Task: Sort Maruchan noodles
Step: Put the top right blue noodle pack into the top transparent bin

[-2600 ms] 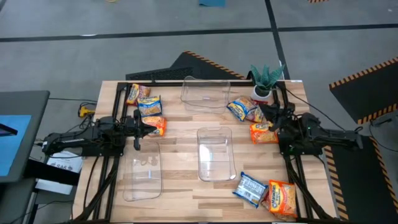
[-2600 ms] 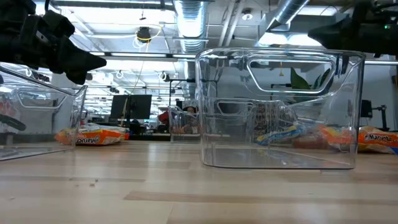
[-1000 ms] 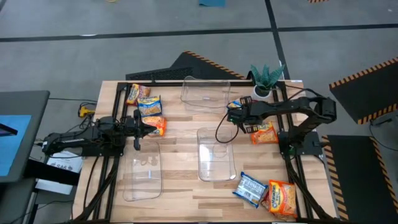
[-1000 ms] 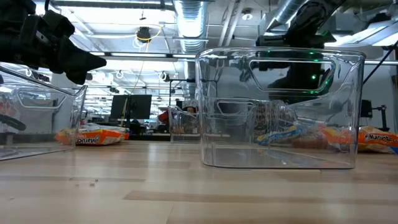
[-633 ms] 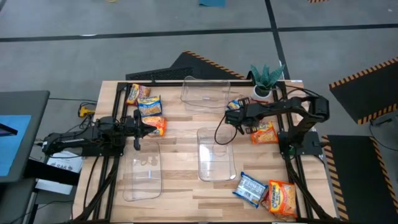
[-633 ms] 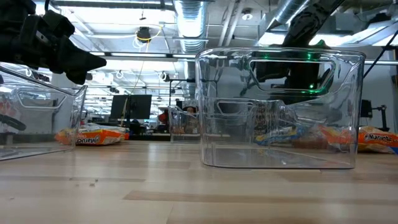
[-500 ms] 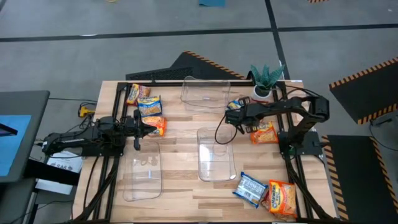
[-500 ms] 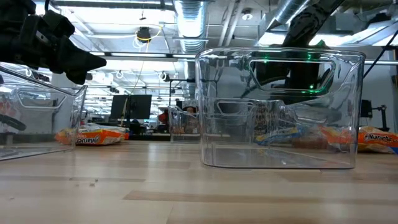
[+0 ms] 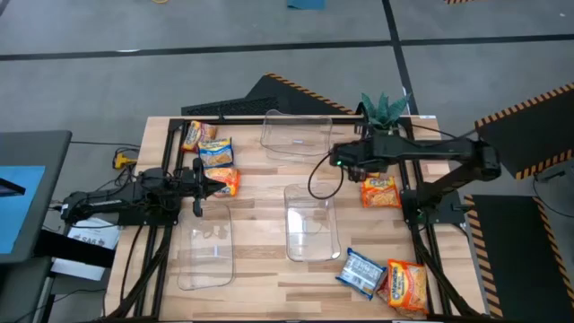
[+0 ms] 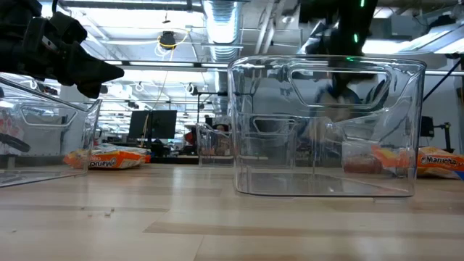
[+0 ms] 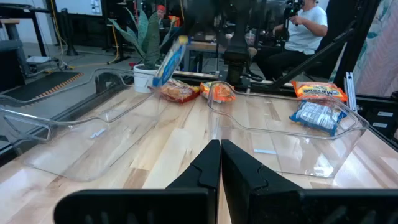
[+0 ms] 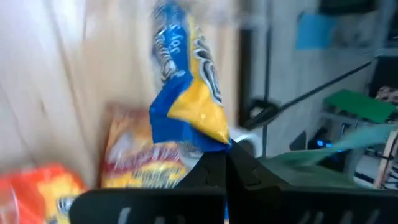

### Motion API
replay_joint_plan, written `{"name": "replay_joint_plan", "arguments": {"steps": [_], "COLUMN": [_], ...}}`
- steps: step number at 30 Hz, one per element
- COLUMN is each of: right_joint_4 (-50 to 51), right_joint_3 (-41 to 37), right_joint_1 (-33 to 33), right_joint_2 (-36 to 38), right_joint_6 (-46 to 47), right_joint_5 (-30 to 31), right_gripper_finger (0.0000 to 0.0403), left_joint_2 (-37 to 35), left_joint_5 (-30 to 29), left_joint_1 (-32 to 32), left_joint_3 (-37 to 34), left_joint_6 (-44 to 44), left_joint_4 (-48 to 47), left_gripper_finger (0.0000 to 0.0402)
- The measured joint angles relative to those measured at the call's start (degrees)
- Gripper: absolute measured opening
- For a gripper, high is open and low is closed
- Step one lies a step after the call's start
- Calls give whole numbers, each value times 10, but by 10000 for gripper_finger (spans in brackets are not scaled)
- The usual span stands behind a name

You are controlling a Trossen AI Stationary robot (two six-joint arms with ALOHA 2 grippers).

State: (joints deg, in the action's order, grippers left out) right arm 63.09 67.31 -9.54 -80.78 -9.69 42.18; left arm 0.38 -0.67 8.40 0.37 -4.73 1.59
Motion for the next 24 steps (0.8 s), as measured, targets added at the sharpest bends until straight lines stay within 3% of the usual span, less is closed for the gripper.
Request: {"name": "replay_joint_plan", "arguments": {"steps": [10,17,24], "right_joint_4": [-244,-346,-363], "right_joint_3": [45,44,44], "right_joint_1": [3,-41,-75], "right_joint_2": [43,-43,-130], "right_joint_6": [-58,-89,-88], "right_joint_5": [14,-57,-60], "right_gripper_finger": [7,7,32], "left_joint_2": [0,0,0], "left_joint_5": [0,0,0], "left_joint_1": [0,0,0], "left_joint_3": [0,0,0], "left_joint_6": [0,0,0], "left_joint_4": [0,0,0], "left_gripper_finger": [0,0,0]}}
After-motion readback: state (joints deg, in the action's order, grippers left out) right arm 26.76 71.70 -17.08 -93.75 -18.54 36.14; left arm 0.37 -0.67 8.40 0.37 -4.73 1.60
